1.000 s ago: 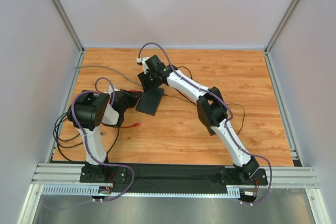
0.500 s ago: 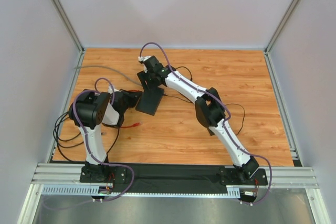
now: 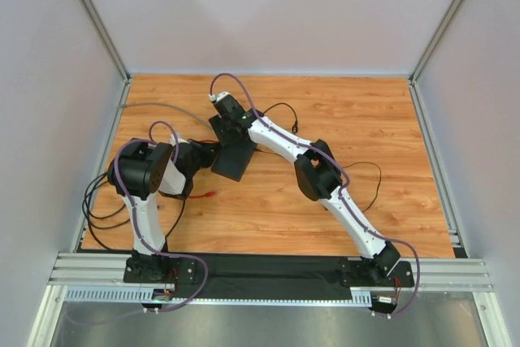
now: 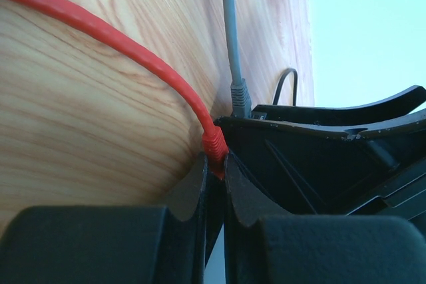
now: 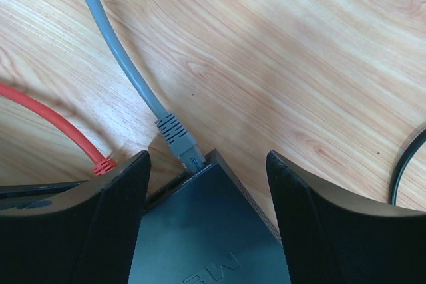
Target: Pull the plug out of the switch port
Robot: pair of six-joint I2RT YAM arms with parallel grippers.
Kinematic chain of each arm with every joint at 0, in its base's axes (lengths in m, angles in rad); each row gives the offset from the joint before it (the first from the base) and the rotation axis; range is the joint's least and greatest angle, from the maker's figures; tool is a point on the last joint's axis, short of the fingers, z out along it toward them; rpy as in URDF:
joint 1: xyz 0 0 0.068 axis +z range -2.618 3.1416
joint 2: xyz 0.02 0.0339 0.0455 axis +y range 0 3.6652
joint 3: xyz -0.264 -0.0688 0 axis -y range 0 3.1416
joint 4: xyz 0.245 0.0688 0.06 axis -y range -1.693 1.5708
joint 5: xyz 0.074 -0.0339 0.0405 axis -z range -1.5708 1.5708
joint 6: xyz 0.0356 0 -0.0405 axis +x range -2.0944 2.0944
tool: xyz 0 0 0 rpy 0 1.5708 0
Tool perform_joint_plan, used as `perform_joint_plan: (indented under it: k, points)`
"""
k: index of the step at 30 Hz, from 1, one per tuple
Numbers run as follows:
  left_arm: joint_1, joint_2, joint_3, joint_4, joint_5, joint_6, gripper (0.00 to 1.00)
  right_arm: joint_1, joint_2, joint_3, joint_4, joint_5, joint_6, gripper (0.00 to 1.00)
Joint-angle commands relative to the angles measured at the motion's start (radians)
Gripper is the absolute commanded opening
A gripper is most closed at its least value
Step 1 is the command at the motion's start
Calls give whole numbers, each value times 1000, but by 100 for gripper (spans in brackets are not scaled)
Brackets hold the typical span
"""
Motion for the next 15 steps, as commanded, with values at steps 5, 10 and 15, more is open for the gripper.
perform_joint_plan:
  k: [5, 10, 15]
  points:
    - [15, -69, -1, -78, -111, 104, 0, 10, -17, -118, -110, -5, -114, 73]
    - [30, -119, 14, -127, -140, 156, 0, 25, -17, -139, -117, -18, -209, 73]
    - [50, -136, -21, -95, -157, 151, 0, 22, -26, -158, -107, -32, -205, 74]
